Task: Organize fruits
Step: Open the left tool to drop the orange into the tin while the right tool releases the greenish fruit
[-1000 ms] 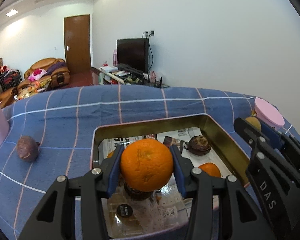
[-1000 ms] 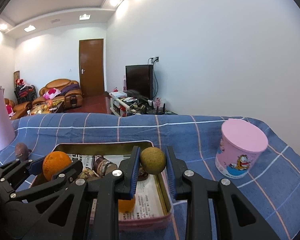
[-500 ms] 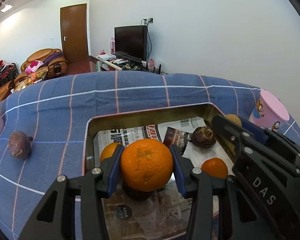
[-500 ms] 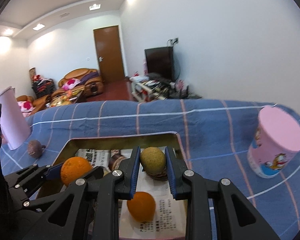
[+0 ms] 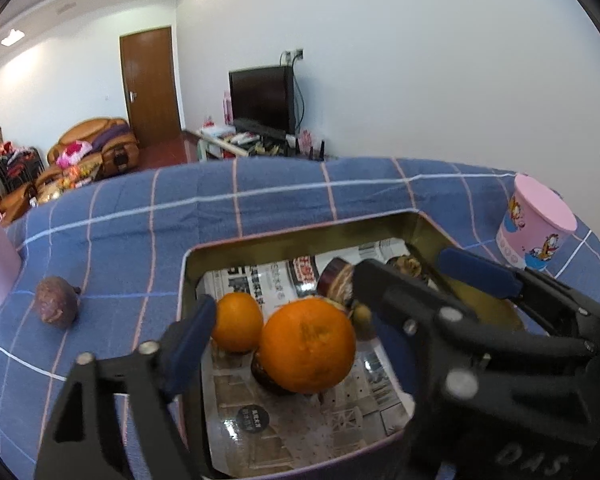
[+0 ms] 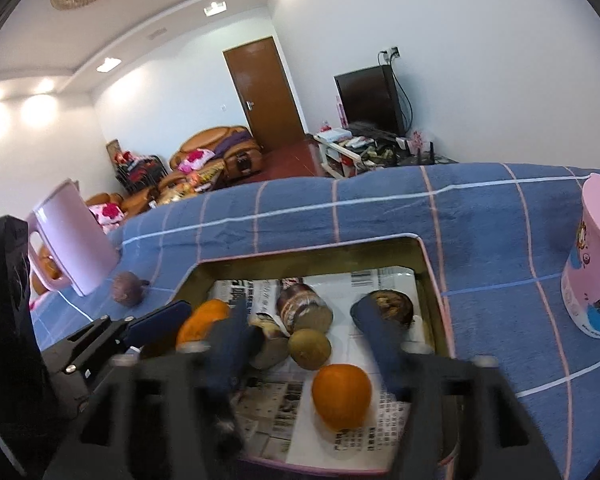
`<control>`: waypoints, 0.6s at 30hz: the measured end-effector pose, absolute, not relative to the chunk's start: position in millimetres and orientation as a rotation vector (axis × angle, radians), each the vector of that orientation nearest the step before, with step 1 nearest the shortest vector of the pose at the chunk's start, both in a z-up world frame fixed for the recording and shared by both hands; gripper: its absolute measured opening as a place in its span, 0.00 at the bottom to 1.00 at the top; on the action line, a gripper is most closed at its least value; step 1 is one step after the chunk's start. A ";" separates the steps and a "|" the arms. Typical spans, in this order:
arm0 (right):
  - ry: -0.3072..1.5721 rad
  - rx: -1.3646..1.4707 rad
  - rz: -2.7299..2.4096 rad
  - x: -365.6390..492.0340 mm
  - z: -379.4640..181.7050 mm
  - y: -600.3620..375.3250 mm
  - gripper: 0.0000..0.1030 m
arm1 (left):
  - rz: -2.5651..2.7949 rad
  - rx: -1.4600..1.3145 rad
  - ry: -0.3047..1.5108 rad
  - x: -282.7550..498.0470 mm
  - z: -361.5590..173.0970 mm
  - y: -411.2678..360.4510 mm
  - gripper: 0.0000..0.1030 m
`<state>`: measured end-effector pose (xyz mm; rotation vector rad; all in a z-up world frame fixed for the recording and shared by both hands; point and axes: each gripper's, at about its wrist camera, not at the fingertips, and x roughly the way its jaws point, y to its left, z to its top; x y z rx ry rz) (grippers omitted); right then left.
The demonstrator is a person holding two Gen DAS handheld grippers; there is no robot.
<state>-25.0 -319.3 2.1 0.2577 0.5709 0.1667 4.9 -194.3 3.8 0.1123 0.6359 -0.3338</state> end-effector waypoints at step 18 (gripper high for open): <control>0.172 0.117 -0.156 -73.9 36.8 -316.5 0.82 | -0.207 0.065 0.413 -16.1 23.1 -166.0 1.00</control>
